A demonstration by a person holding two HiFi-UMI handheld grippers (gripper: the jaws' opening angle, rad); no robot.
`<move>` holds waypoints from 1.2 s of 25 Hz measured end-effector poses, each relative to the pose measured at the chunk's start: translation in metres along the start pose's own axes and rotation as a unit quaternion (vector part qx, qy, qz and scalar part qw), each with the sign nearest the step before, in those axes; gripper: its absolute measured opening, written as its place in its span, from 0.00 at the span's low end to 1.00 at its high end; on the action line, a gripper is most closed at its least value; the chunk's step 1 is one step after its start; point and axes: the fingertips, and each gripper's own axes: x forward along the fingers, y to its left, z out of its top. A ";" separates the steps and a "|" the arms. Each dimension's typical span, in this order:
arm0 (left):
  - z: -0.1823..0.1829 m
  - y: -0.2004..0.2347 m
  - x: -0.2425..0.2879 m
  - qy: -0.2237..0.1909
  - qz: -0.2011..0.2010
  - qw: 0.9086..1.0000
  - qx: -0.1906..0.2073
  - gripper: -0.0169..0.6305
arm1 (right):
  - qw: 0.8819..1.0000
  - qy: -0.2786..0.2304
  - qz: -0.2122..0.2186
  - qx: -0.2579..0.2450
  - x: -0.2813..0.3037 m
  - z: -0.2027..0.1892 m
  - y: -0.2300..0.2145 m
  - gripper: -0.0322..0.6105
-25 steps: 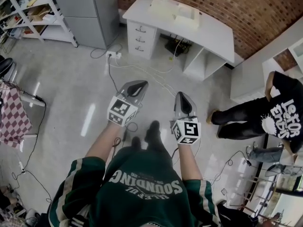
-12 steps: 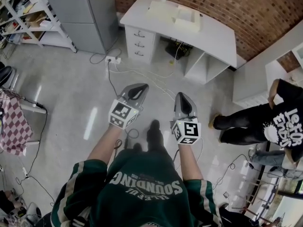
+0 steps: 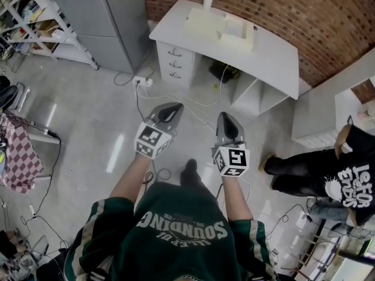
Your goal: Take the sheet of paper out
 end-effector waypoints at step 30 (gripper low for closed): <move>0.012 0.047 0.154 0.004 0.024 1.000 -0.006 0.04 | 0.999 0.010 0.038 0.007 0.120 -0.006 -0.110 0.05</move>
